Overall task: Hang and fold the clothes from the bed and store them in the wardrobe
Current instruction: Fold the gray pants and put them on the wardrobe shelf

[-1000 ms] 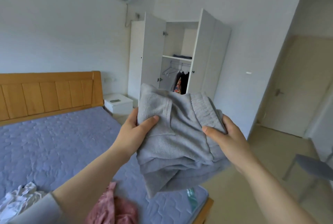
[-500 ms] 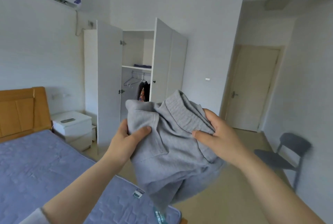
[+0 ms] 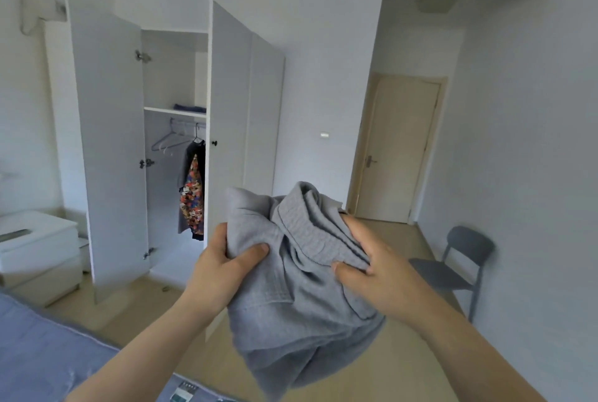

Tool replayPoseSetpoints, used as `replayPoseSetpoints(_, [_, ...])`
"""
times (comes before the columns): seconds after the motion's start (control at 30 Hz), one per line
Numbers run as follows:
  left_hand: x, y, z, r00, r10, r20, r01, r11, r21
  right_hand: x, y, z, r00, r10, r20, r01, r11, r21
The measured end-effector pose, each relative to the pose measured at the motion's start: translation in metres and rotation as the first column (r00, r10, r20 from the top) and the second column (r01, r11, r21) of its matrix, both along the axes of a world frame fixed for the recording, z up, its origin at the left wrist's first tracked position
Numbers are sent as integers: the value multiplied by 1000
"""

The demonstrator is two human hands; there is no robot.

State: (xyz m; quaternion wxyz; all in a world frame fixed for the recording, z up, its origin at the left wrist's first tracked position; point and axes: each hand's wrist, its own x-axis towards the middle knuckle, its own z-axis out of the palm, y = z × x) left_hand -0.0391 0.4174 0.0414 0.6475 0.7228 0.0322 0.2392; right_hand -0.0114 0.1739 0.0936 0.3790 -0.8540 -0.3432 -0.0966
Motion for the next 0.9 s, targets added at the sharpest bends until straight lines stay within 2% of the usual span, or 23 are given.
replayPoseSetpoints(0.47, [199,-103,9,996,92,17,-93,995,42,224,-103,-4,996,69,-48,-65,994,92])
replayPoseSetpoints(0.9, [382,-65,-3,992,121,26,-121,992,-27,427,-64,-14,988,143,-51,-141,989,50])
